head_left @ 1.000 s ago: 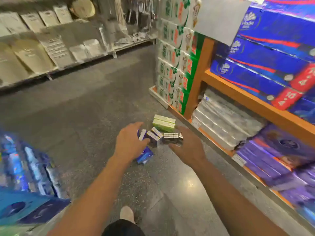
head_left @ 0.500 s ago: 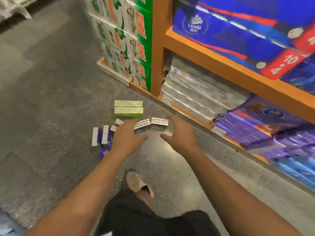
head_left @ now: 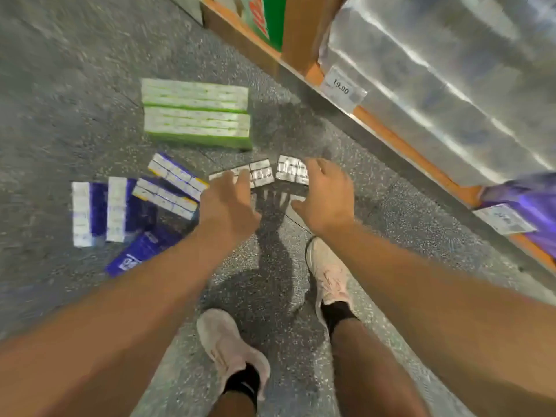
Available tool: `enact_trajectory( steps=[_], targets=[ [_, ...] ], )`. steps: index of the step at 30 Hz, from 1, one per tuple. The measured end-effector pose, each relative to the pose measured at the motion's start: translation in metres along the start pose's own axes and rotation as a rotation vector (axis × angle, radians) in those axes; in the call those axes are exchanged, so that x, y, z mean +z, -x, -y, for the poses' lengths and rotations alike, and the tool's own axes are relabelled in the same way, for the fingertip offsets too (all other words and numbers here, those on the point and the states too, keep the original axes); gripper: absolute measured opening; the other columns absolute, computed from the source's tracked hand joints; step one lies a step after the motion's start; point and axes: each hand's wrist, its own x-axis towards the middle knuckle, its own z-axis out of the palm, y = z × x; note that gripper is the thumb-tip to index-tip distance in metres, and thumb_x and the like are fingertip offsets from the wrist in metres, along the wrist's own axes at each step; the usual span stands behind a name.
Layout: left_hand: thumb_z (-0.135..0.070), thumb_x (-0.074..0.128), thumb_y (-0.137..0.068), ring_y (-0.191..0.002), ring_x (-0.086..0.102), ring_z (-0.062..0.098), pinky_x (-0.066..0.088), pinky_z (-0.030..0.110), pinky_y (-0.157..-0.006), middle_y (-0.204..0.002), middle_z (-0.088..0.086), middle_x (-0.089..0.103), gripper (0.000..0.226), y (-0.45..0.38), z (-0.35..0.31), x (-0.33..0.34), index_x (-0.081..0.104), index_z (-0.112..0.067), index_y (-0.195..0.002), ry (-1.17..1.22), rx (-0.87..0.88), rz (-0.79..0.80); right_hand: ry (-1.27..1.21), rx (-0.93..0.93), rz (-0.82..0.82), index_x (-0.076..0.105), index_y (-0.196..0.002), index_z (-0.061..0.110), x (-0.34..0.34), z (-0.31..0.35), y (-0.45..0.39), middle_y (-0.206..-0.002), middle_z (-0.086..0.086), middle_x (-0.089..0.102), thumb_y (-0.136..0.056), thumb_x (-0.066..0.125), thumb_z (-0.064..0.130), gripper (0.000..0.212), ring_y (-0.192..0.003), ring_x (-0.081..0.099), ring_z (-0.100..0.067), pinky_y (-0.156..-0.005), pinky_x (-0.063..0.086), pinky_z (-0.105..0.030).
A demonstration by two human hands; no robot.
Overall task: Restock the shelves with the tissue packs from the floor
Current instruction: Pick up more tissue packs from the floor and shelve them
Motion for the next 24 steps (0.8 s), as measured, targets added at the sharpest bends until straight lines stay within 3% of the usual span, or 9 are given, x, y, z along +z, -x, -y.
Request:
enact_trajectory(
  steps=[3, 6, 8, 12, 14, 18, 21, 24],
  targets=[
    [-0.042, 0.064, -0.086, -0.135, 0.037, 0.035, 0.037, 0.046, -0.109, -0.15, 0.015, 0.034, 0.082, -0.065, 0.008, 0.049, 0.023, -0.017, -0.151, -0.051, -0.057, -0.141, 0.145, -0.052, 0.078, 0.029, -0.146, 0.019, 0.058, -0.024, -0.057, -0.155, -0.012, 0.029, -0.075, 0.08, 0.039, 0.09, -0.143, 0.026, -0.031, -0.117, 0.021, -0.053],
    [-0.051, 0.065, -0.083, -0.145, 0.017, 0.035, 0.025, 0.054, -0.114, -0.159, 0.015, 0.016, 0.097, -0.111, 0.021, 0.091, 0.007, -0.021, -0.154, -0.222, -0.033, -0.183, 0.22, -0.028, 0.094, 0.019, -0.149, 0.019, 0.098, -0.045, -0.105, -0.16, -0.009, 0.018, -0.074, 0.081, 0.038, 0.099, -0.147, 0.016, -0.034, -0.118, 0.014, -0.058],
    [-0.042, 0.069, -0.082, -0.146, 0.015, 0.038, 0.024, 0.056, -0.114, -0.157, 0.012, 0.023, 0.094, -0.128, 0.027, 0.111, 0.009, -0.026, -0.153, -0.206, -0.04, -0.19, 0.271, -0.023, 0.148, 0.022, -0.145, 0.019, 0.116, -0.054, -0.12, -0.156, -0.011, 0.025, -0.075, 0.08, 0.037, 0.092, -0.145, 0.021, -0.037, -0.117, 0.014, -0.059],
    [-0.005, 0.066, -0.081, -0.128, 0.036, 0.036, 0.037, 0.055, -0.099, -0.132, 0.006, 0.048, 0.062, -0.127, 0.022, 0.112, 0.042, -0.03, -0.132, -0.263, -0.08, -0.284, 0.325, -0.028, 0.161, 0.032, -0.134, 0.018, 0.117, -0.059, -0.11, -0.135, -0.012, 0.051, -0.077, 0.077, 0.026, 0.073, -0.127, 0.045, -0.038, -0.11, 0.028, -0.055],
    [0.001, 0.06, -0.082, -0.128, 0.036, 0.033, 0.035, 0.051, -0.101, -0.132, 0.002, 0.048, 0.062, -0.111, 0.019, 0.095, 0.047, -0.032, -0.132, -0.198, -0.091, -0.274, 0.283, -0.02, 0.119, 0.034, -0.13, 0.018, 0.094, -0.052, -0.091, -0.129, -0.008, 0.056, -0.074, 0.08, 0.024, 0.073, -0.122, 0.049, -0.035, -0.106, 0.033, -0.052],
    [-0.004, 0.058, -0.085, -0.121, 0.041, 0.031, 0.037, 0.048, -0.102, -0.135, 0.003, 0.047, 0.068, -0.03, 0.009, 0.016, 0.039, -0.037, -0.142, -0.063, -0.063, -0.284, 0.214, -0.03, 0.005, 0.04, -0.128, 0.017, 0.013, -0.025, -0.034, -0.12, -0.007, 0.061, -0.075, 0.074, 0.016, 0.064, -0.115, 0.051, -0.033, -0.1, 0.035, -0.048],
    [-0.013, 0.07, -0.082, -0.105, 0.055, 0.032, 0.048, 0.048, -0.088, -0.117, 0.006, 0.059, 0.064, 0.045, 0.024, -0.069, 0.043, -0.034, -0.136, 0.053, -0.043, -0.348, 0.158, -0.015, -0.064, 0.044, -0.127, 0.019, -0.065, 0.027, 0.012, -0.117, -0.007, 0.062, -0.076, 0.075, 0.017, 0.06, -0.11, 0.053, -0.033, -0.095, 0.035, -0.045],
    [-0.014, 0.079, -0.07, -0.099, 0.057, 0.031, 0.048, 0.049, -0.083, -0.106, 0.003, 0.064, 0.059, 0.126, 0.055, -0.159, 0.057, -0.026, -0.123, 0.128, 0.001, -0.507, 0.081, -0.116, -0.119, 0.048, -0.124, 0.018, -0.145, 0.097, 0.06, -0.114, -0.007, 0.064, -0.072, 0.08, 0.021, 0.061, -0.105, 0.055, -0.035, -0.087, 0.038, -0.044]
  ],
)
